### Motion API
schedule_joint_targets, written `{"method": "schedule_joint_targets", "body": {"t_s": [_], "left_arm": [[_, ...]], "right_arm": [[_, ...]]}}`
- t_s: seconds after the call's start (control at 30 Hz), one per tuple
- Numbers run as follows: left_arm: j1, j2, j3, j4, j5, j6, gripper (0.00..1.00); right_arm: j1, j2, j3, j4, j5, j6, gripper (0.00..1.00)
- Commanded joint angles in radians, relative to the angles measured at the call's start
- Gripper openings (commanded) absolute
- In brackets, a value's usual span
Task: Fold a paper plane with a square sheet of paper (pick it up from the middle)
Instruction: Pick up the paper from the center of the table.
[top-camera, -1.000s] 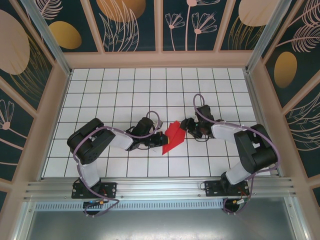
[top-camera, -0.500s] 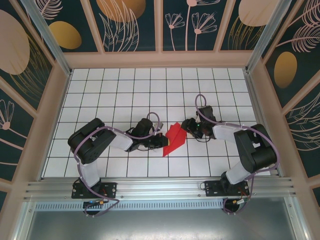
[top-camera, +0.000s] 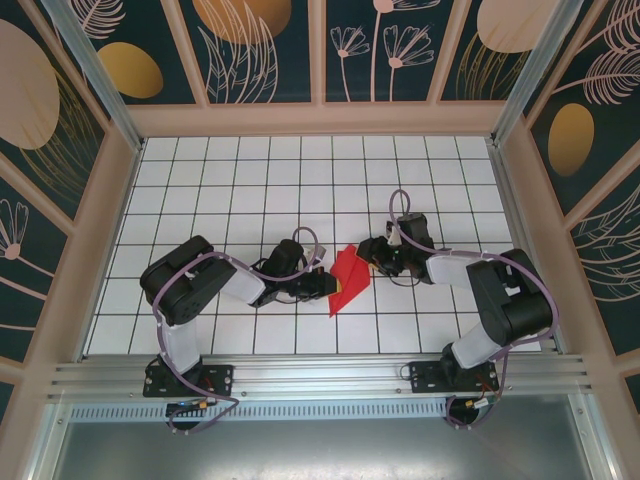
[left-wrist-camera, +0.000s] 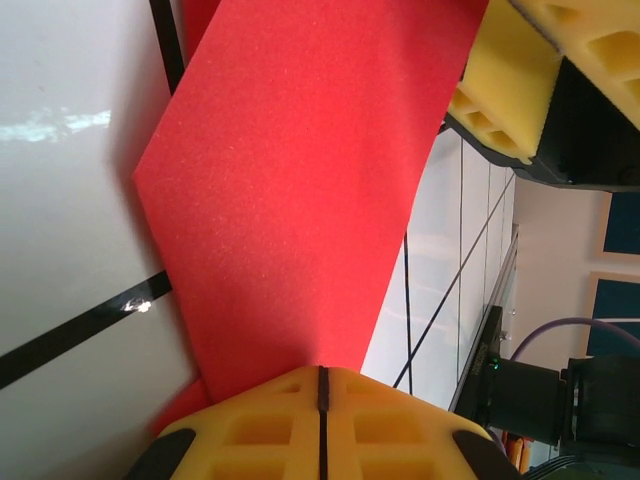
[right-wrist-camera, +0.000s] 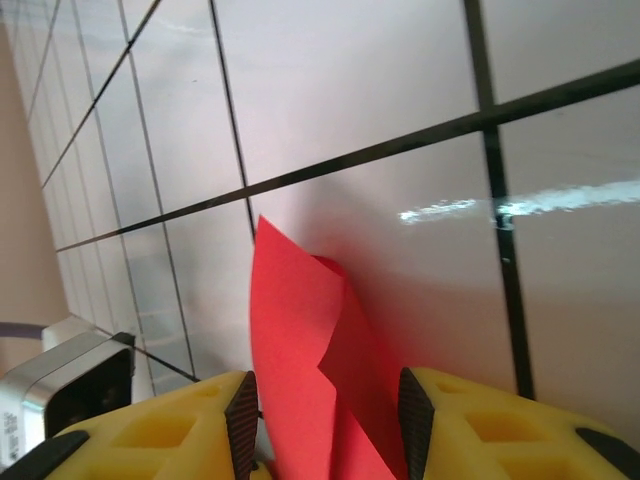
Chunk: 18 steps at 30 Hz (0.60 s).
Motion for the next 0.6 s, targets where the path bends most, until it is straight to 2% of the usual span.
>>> {"method": "schedule_joint_targets", "body": {"t_s": [0.0,0.57], "left_arm": [[-0.002,0.011,-0.013,0.048,0.013,-0.011,0.10],[-0.002,-0.007,-0.014,0.046,0.011,-0.013,0.10]], "right_arm": [[0.002,0.002,-0.014,0.061,-0.048,-0.002,0.44],[-0.025,0.035,-0.035,0.105,-0.167,-0.142,0.47]]}}
